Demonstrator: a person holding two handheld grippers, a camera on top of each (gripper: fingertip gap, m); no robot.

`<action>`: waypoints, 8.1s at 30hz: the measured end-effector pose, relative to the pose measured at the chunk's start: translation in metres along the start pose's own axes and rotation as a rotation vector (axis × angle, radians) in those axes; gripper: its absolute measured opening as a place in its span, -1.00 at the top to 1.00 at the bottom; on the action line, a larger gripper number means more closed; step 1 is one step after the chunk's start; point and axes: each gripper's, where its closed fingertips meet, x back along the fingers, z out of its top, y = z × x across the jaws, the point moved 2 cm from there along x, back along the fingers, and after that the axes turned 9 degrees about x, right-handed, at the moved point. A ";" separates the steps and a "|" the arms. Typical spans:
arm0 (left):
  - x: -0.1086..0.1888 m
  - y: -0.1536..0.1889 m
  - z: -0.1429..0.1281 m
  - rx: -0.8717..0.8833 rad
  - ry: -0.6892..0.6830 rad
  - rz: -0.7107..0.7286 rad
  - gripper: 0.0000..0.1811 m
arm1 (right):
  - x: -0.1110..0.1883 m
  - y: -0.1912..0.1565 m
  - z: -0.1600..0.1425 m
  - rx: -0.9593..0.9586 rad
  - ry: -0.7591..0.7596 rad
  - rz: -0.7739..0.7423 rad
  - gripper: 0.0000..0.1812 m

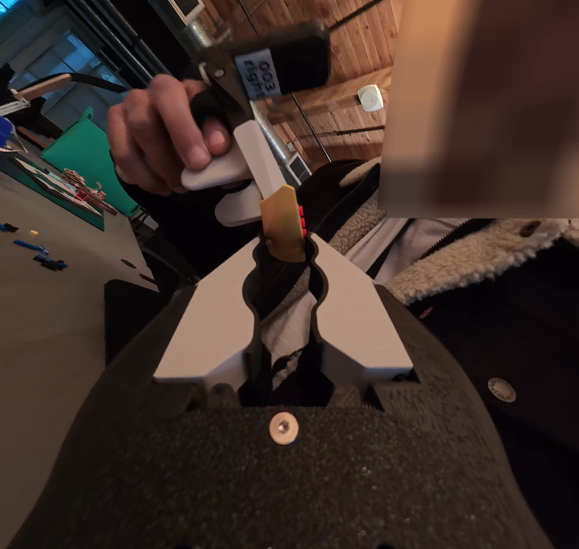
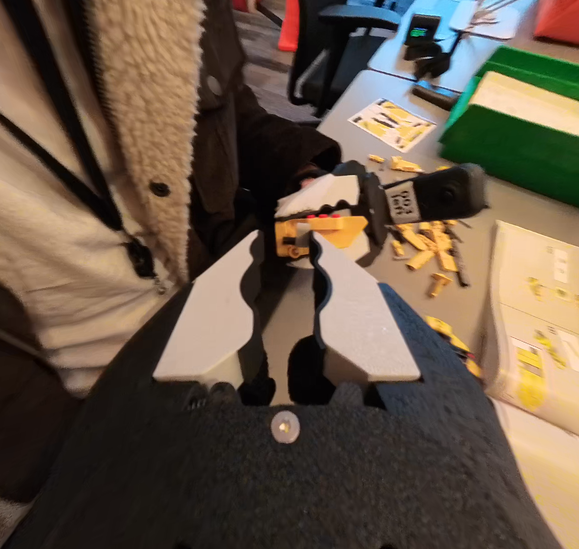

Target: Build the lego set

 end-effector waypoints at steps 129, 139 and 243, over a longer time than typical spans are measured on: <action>0.016 -0.054 -0.037 0.173 -0.320 0.307 0.73 | -0.004 0.000 -0.074 -0.580 0.233 0.071 0.99; 0.036 -0.051 0.027 -0.393 0.080 0.623 0.63 | 0.025 0.043 -0.081 -0.987 0.647 -0.437 1.00; 0.048 -0.069 0.016 0.151 0.162 0.398 0.85 | 0.001 0.026 -0.085 -0.096 -0.361 -0.656 0.84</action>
